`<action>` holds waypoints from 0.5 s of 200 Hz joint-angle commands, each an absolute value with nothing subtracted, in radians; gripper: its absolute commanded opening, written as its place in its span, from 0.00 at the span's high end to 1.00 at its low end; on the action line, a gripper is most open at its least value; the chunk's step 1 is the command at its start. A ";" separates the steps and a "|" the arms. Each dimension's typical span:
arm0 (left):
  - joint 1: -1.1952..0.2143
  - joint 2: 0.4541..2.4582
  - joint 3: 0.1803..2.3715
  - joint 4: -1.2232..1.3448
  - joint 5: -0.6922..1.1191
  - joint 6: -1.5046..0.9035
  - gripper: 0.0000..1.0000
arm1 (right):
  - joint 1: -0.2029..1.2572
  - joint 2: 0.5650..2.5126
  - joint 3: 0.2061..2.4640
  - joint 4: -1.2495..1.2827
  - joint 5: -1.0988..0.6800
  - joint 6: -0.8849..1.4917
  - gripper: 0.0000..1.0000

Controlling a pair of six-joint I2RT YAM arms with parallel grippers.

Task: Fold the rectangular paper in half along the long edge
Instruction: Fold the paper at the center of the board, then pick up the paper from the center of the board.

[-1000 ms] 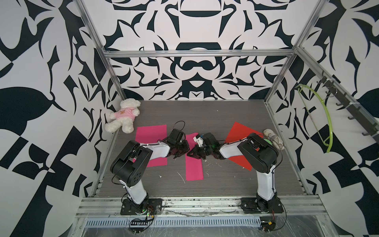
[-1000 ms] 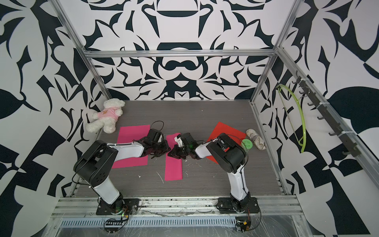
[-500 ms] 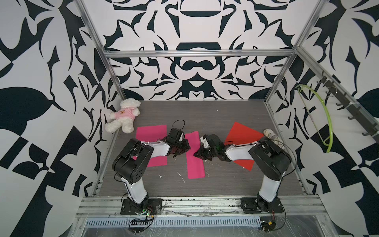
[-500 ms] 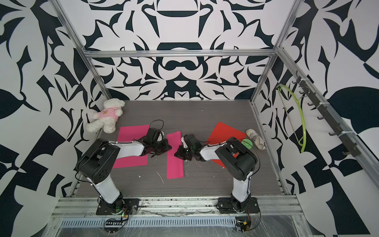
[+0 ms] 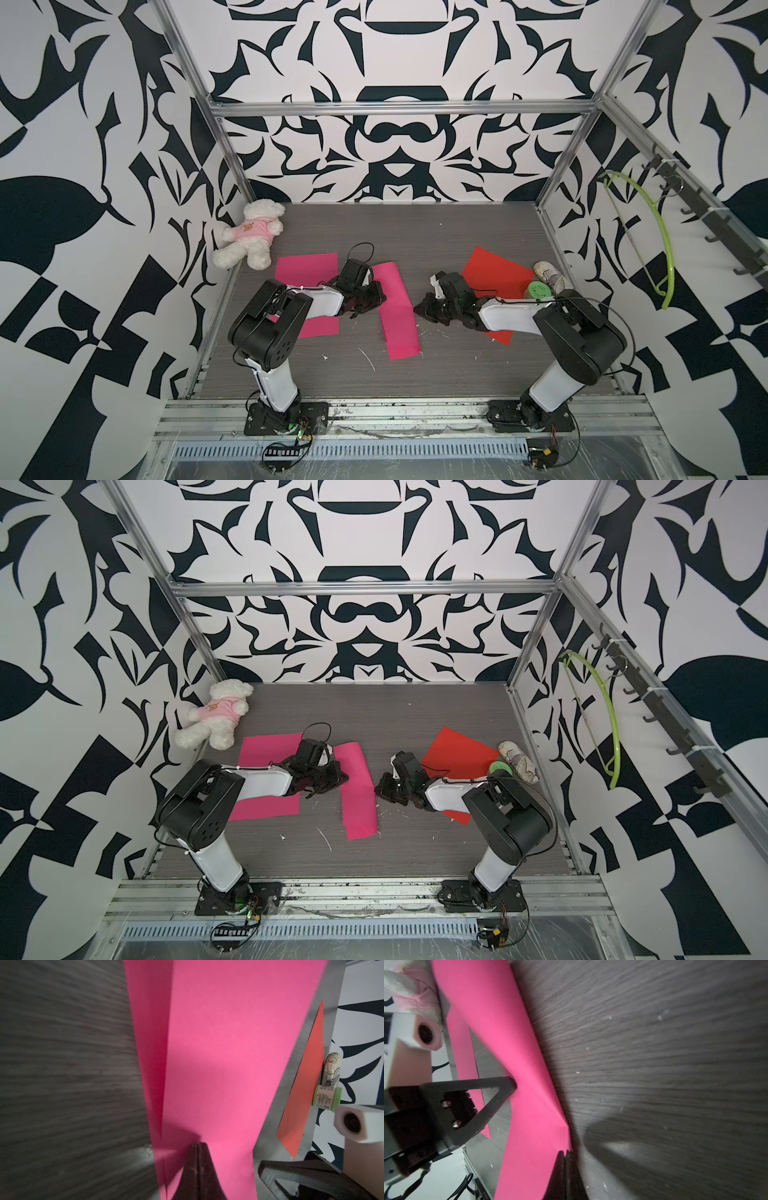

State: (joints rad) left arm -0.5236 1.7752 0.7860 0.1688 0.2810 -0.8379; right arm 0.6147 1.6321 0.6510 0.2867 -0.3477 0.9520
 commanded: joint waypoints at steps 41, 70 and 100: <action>-0.517 1.867 0.719 -0.065 0.179 -0.828 1.00 | 0.571 1.660 0.628 0.433 -0.464 0.940 0.51; -0.517 1.865 0.719 -0.067 0.182 -0.827 1.00 | 0.568 1.733 0.607 0.552 -0.556 1.004 0.43; -0.517 1.861 0.716 -0.069 0.181 -0.828 1.00 | 0.571 1.787 0.587 0.651 -0.614 1.050 0.43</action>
